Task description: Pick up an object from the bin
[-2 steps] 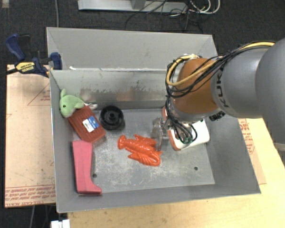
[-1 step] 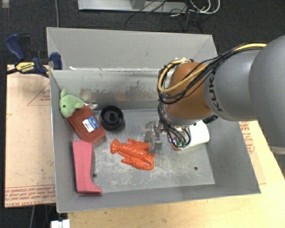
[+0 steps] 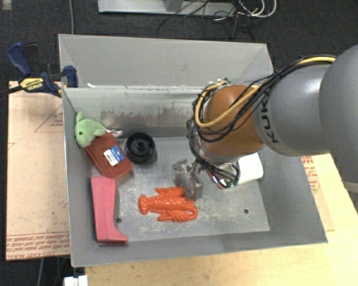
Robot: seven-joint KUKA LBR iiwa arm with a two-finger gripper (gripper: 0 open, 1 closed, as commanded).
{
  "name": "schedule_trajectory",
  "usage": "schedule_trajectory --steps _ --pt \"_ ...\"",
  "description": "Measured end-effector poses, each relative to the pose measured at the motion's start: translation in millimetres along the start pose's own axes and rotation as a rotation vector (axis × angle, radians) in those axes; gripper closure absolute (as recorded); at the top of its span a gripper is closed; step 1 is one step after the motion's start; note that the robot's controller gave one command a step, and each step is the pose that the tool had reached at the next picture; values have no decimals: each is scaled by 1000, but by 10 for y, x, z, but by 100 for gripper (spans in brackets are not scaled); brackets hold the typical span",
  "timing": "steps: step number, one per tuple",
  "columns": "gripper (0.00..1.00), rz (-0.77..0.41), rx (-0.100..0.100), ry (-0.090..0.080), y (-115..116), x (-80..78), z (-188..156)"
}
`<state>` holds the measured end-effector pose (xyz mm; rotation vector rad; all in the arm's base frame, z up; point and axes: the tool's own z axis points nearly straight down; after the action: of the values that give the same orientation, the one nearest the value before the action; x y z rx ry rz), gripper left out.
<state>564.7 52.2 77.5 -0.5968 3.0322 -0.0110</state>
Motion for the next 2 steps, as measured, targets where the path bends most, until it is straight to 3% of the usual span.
schedule_trajectory --steps 1,2 --pt "100 -76 -3 4 9 -819 36" --pt "100 -157 0 -11 -112 -689 49"
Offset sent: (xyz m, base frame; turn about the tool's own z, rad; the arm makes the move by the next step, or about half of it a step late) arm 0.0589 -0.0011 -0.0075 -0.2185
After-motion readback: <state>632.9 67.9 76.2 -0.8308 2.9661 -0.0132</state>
